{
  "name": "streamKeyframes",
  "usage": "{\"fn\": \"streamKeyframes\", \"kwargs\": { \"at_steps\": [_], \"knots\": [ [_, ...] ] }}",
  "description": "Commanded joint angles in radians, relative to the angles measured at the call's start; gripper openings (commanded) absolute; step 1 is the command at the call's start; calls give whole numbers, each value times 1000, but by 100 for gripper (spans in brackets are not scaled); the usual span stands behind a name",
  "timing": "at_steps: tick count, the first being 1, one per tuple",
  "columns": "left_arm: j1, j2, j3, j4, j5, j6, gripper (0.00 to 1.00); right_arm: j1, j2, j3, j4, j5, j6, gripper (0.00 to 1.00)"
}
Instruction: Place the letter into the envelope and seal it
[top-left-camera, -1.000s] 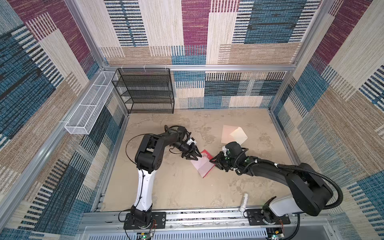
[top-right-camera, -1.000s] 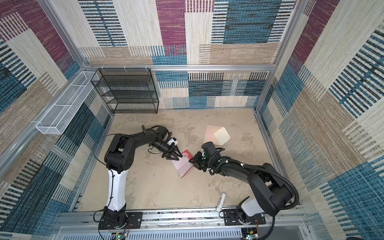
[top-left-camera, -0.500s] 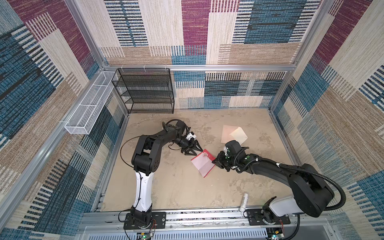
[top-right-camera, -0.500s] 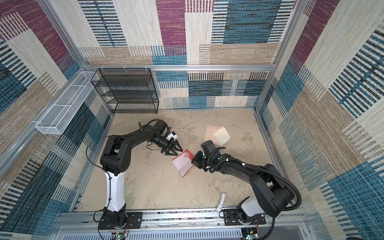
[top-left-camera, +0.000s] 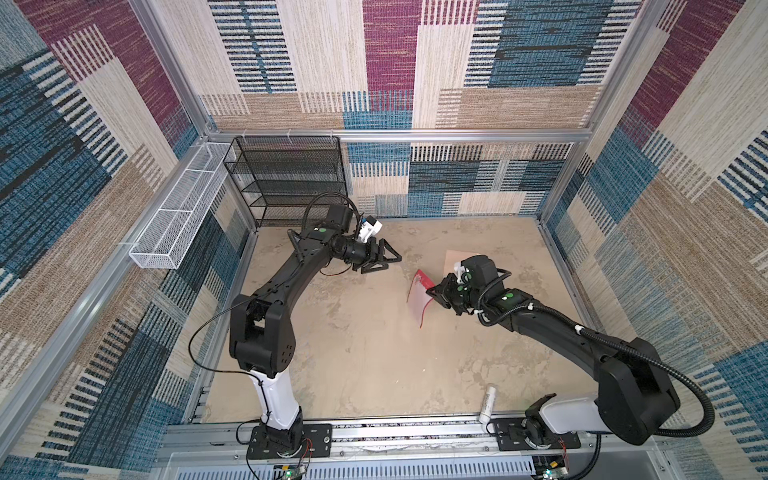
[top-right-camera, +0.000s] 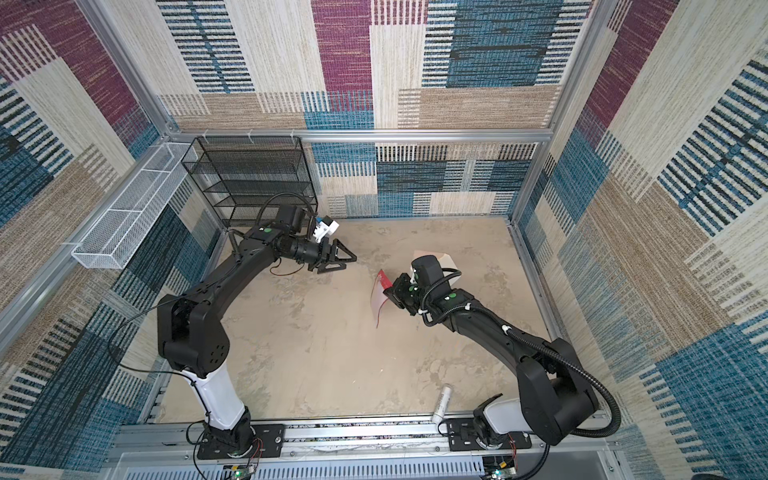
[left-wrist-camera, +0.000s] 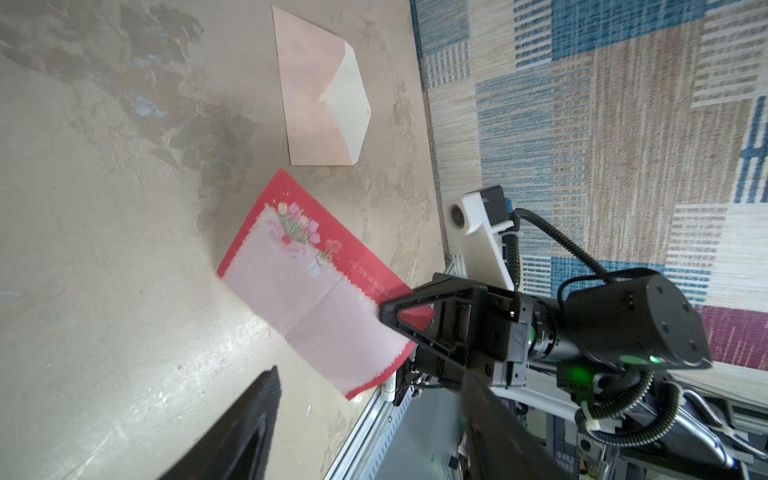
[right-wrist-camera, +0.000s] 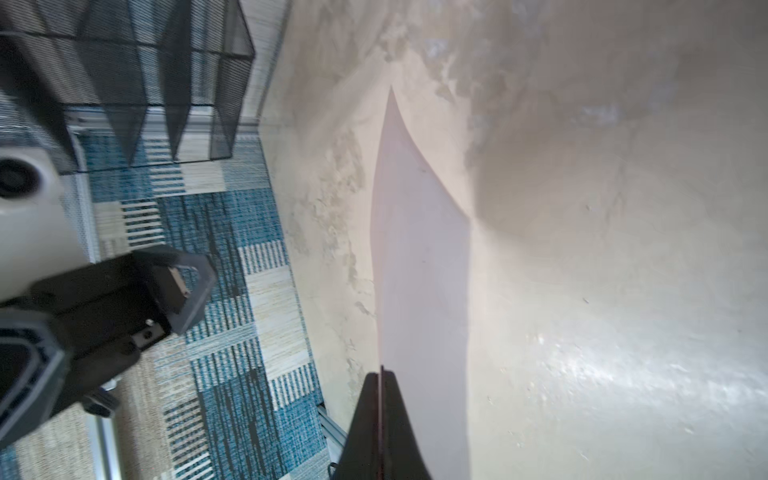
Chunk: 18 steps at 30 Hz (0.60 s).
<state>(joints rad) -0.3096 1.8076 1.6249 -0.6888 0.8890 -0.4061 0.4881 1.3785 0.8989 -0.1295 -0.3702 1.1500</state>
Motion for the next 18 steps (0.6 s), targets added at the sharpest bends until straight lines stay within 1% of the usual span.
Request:
{"fn": "streamKeyframes", "kwargs": {
  "at_steps": [1,5,7,8,10,12,14,18],
  "knots": [
    [4,-93,-108,160,-10,-174,73,-21,-2,52,140,-39,-15,0],
    [5,-196,-297,460,10,-415,74,-37,31,131,208,-87,-26,0],
    [7,-218,-337,532,11,-459,74,-44,66,190,167,-125,-64,0],
    [11,-223,-334,531,12,-453,74,-46,84,225,126,-141,-109,0],
    [21,-227,-308,481,13,-407,74,-49,111,286,31,-149,-202,0],
    [36,-236,-277,410,3,-333,74,-56,133,337,-66,-154,-305,0],
    [51,-243,-249,335,-2,-240,74,-63,151,380,-165,-147,-430,0],
    [69,-257,-223,219,-29,-49,73,-65,165,442,-289,-146,-631,0]
  ]
}}
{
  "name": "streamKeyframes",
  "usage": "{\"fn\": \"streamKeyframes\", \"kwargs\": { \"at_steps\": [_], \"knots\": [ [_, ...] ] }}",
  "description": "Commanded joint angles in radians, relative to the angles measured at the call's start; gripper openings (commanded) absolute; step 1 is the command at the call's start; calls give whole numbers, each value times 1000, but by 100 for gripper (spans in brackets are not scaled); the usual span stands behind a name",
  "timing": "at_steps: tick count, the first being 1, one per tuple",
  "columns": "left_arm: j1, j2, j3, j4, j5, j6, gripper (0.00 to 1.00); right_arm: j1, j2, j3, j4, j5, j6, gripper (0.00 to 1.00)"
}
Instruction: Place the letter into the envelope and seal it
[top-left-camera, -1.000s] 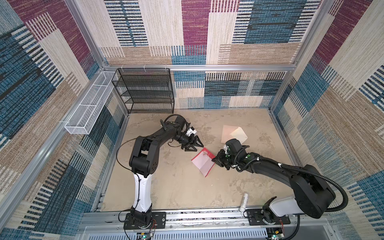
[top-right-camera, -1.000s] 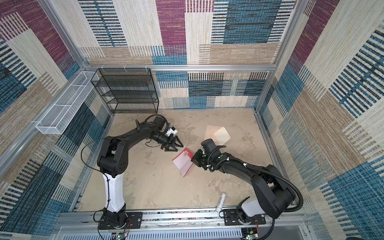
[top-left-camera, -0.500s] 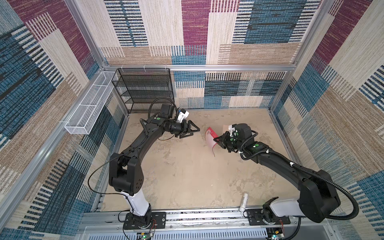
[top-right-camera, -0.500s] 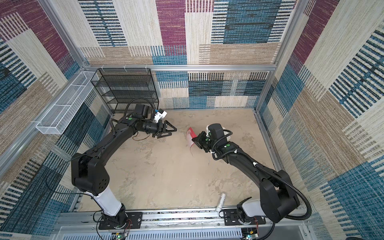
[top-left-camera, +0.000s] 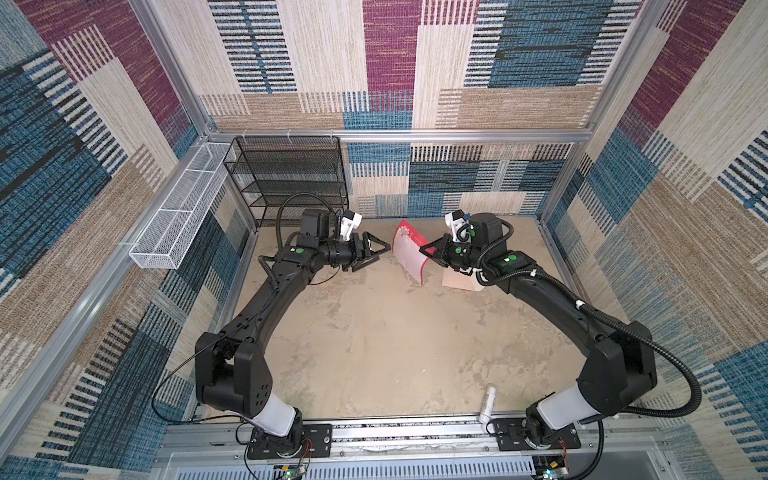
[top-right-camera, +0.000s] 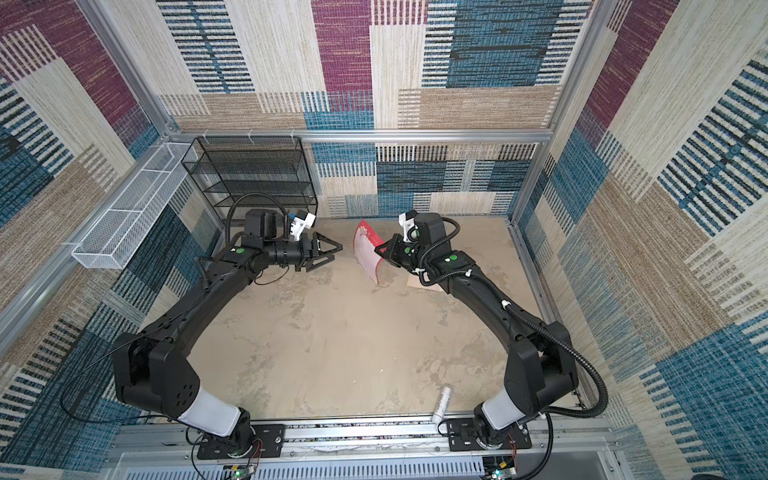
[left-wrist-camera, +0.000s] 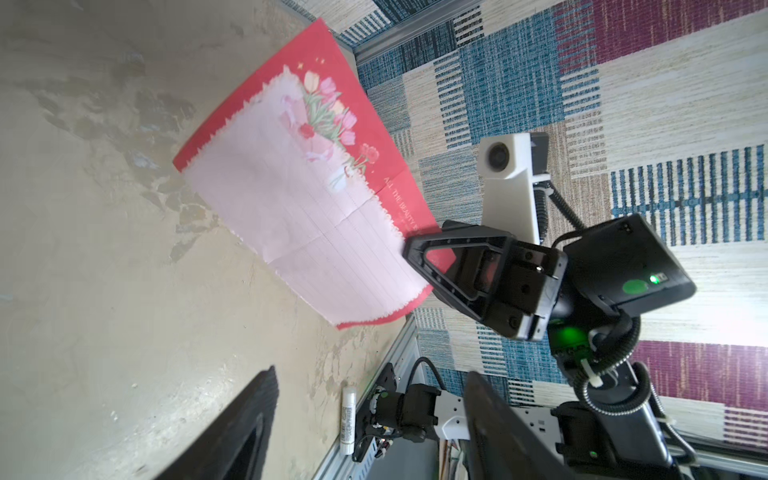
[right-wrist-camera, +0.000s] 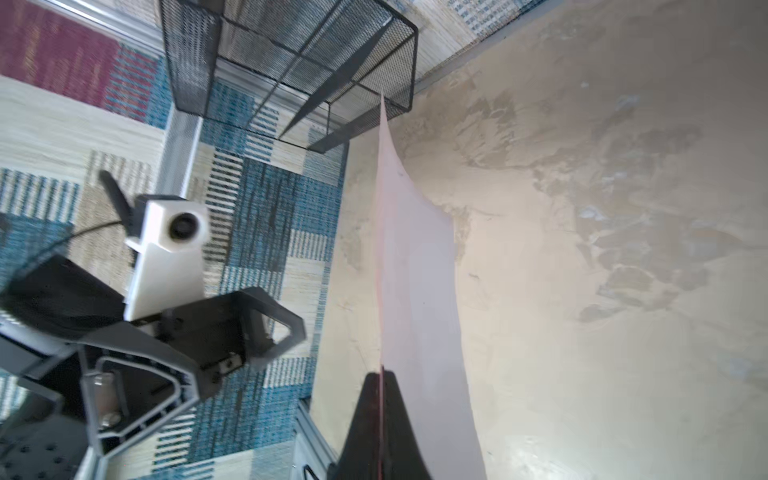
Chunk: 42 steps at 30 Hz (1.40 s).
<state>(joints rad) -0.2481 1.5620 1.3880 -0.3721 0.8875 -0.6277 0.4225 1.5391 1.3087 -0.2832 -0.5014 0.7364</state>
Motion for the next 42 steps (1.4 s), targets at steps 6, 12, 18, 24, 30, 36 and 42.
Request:
{"fn": "streamKeyframes", "kwargs": {
  "at_steps": [6,12,18,24,30,36,42],
  "knots": [
    [9,-81,-96,10,-41,381,73,-2,-53,52,-177,-65,-506,0],
    [9,-203,-260,246,-97,517,76,-2,-127,50,-184,-103,-709,0],
    [9,-246,-292,291,-85,643,79,-2,-142,77,-250,-206,-814,0],
    [11,-256,-362,459,-80,640,81,-2,-148,77,-291,-300,-848,0],
    [14,-240,-379,542,-48,628,82,-2,-177,53,-305,-358,-886,0],
    [13,-190,-309,500,138,585,79,-2,-182,40,-314,-379,-886,0],
    [13,-177,-301,512,252,552,73,-2,-173,45,-300,-407,-869,0]
  ]
}}
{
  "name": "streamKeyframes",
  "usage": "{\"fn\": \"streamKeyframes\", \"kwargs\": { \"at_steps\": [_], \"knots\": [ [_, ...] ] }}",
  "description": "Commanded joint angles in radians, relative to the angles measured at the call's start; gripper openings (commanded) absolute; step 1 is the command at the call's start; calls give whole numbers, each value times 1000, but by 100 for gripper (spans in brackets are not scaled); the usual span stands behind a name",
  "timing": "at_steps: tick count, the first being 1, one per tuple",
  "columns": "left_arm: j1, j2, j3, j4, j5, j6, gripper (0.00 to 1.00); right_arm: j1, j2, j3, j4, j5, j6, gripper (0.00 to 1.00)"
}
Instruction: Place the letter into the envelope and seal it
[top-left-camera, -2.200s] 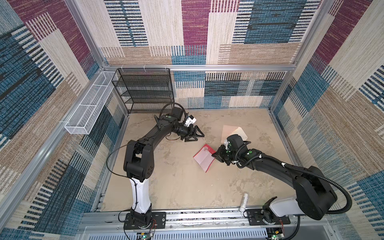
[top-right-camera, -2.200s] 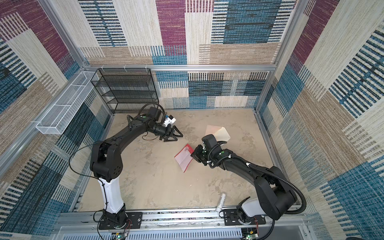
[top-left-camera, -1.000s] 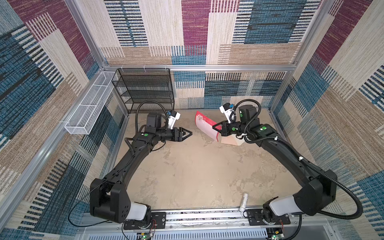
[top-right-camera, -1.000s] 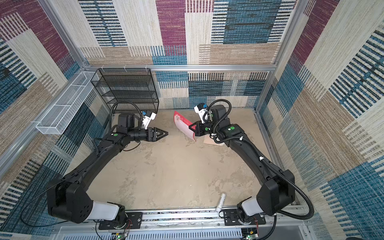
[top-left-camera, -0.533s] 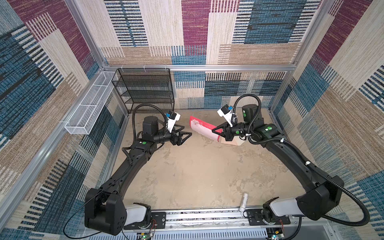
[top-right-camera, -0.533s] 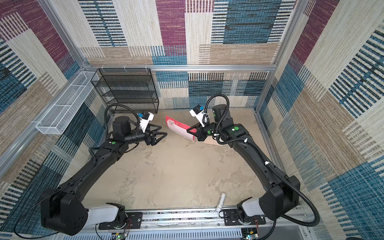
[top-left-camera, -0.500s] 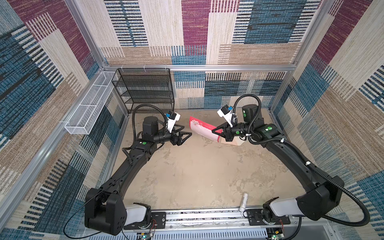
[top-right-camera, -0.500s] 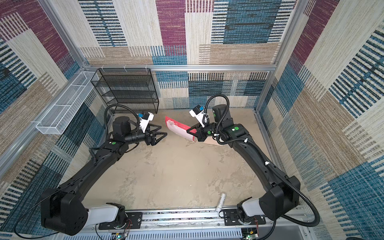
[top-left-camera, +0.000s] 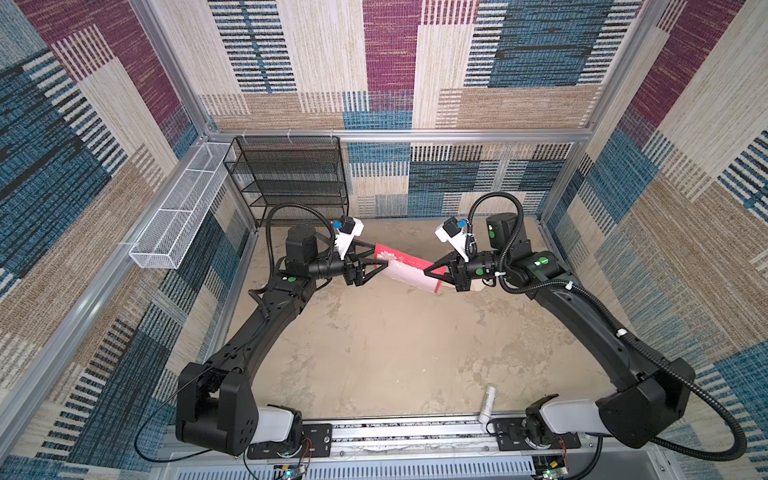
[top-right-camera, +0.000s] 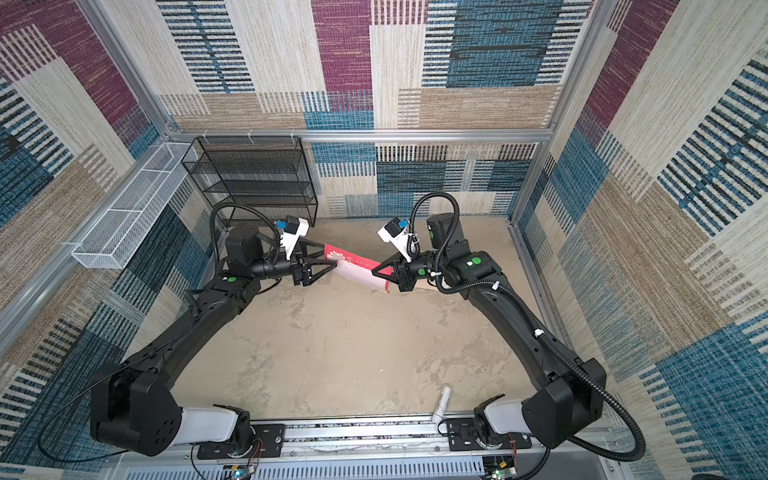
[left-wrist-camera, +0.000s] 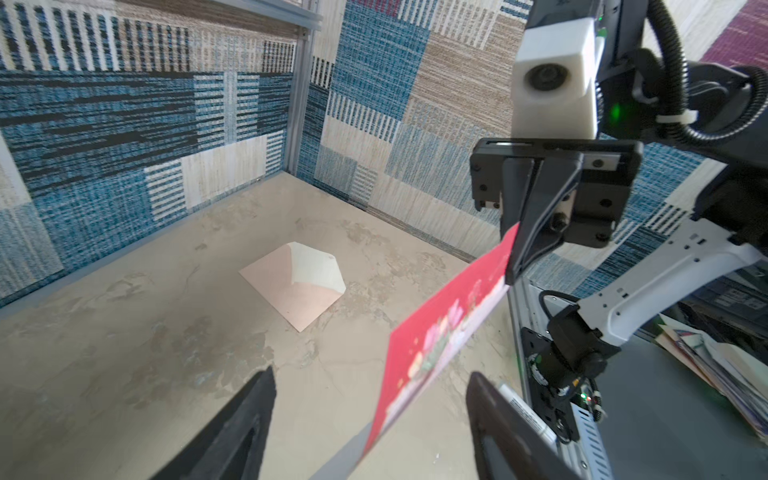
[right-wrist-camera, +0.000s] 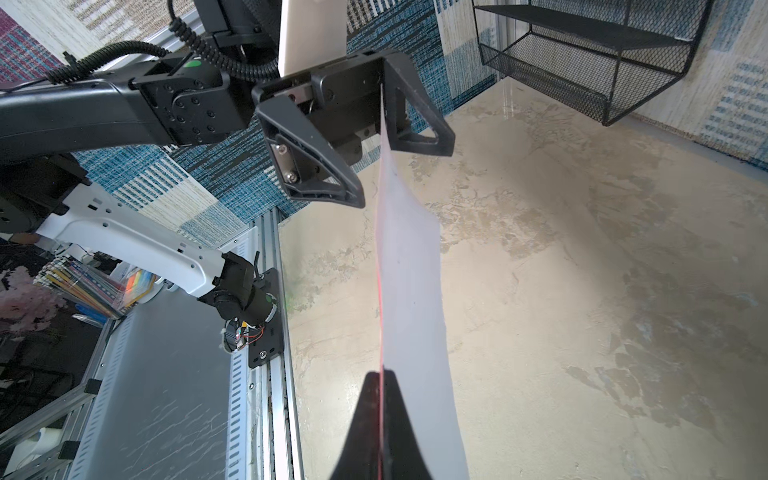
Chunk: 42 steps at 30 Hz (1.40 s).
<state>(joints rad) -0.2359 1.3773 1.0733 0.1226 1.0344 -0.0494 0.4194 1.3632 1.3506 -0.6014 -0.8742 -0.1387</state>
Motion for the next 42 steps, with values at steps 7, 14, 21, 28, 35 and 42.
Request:
{"fn": "streamKeyframes", "kwargs": {
  "at_steps": [7,14,21,28,35,42],
  "knots": [
    [1,25,13,2,184,-49,60,-1,20,18,25,-46,24,0],
    [1,29,29,-80,191,1,28,-21,31,12,51,-65,58,4],
    [1,29,37,-84,160,11,0,-35,28,-16,86,-117,88,30],
    [1,28,59,-20,61,-102,0,-50,-2,-125,228,-144,185,54],
    [1,39,67,47,42,-237,0,-54,-10,-216,463,-141,335,50],
    [-2,29,58,21,-5,-226,0,-54,-4,-229,543,-132,394,32]
  ]
}}
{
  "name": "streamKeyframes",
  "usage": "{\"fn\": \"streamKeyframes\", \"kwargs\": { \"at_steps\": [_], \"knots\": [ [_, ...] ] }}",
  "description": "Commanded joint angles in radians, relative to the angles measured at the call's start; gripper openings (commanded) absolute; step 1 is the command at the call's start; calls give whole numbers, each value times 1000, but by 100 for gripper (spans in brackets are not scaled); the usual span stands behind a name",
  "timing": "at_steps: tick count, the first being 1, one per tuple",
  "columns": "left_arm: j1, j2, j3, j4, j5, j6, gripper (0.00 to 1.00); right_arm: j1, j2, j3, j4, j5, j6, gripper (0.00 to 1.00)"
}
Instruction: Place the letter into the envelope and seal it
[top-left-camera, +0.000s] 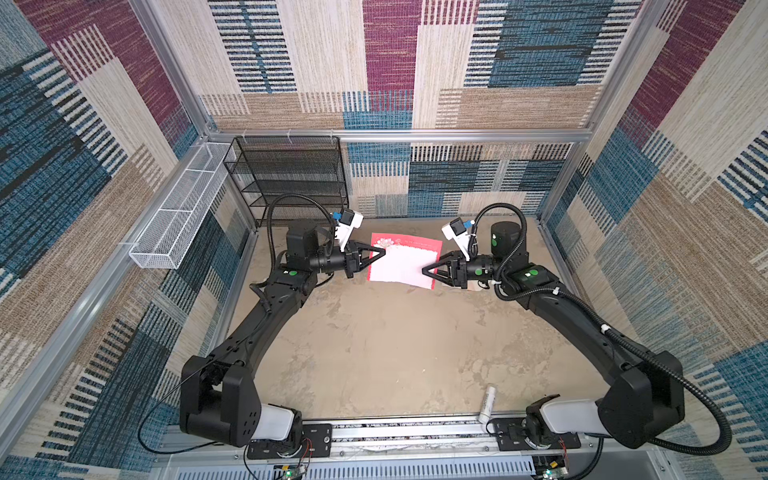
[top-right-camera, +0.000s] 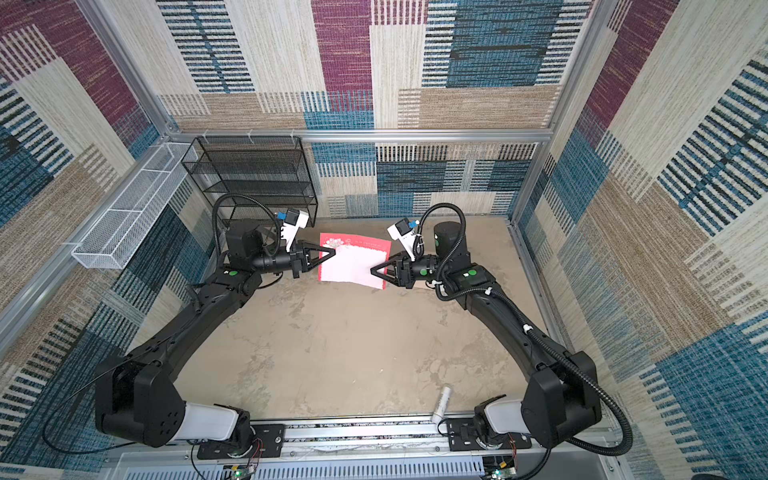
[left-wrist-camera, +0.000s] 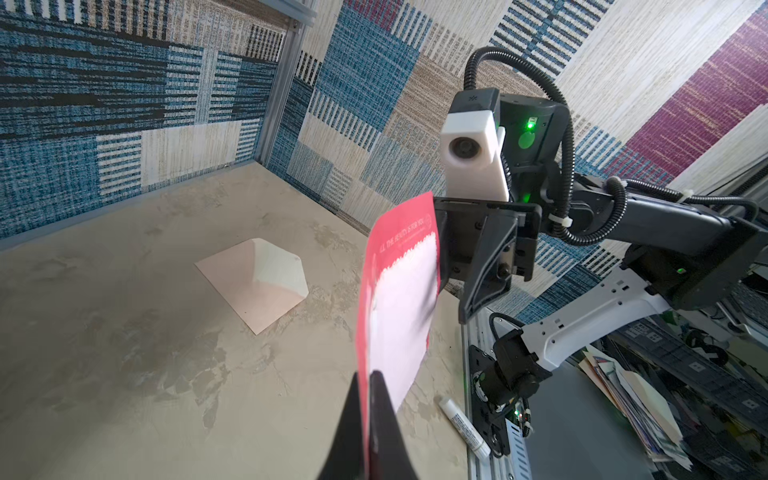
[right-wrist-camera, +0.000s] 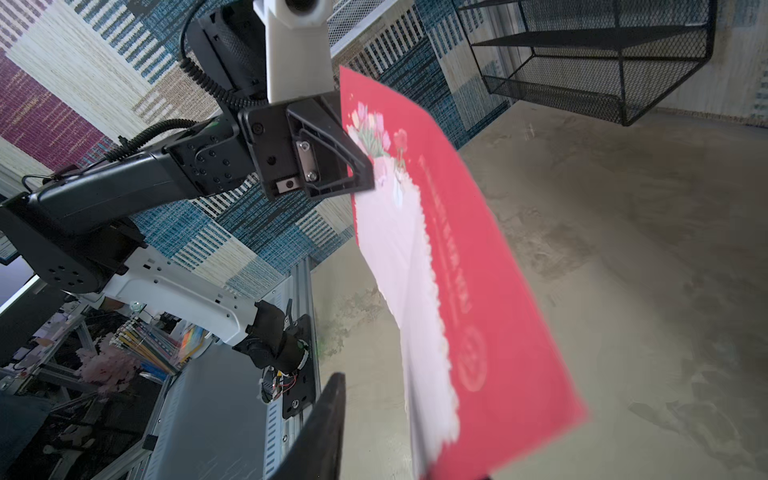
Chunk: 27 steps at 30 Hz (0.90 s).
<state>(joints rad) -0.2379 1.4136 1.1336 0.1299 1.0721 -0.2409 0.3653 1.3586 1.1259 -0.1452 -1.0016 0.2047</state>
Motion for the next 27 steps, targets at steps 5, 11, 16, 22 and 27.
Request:
{"fn": "streamKeyframes", "kwargs": {
  "at_steps": [5,11,16,22,27],
  "knots": [
    [0,4,15,-36,-97,-37,0,-2,-20,-14,110,-46,65,45],
    [4,24,23,-26,-102,-68,0,-23,-52,-29,105,-109,71,50],
    [3,32,29,2,-66,-97,0,-32,-65,-52,110,-129,71,47],
    [3,40,22,39,-37,-134,0,-33,-63,-81,164,-155,87,34],
    [3,47,11,68,-22,-162,0,-34,-66,-83,182,-166,56,33]
  ]
}}
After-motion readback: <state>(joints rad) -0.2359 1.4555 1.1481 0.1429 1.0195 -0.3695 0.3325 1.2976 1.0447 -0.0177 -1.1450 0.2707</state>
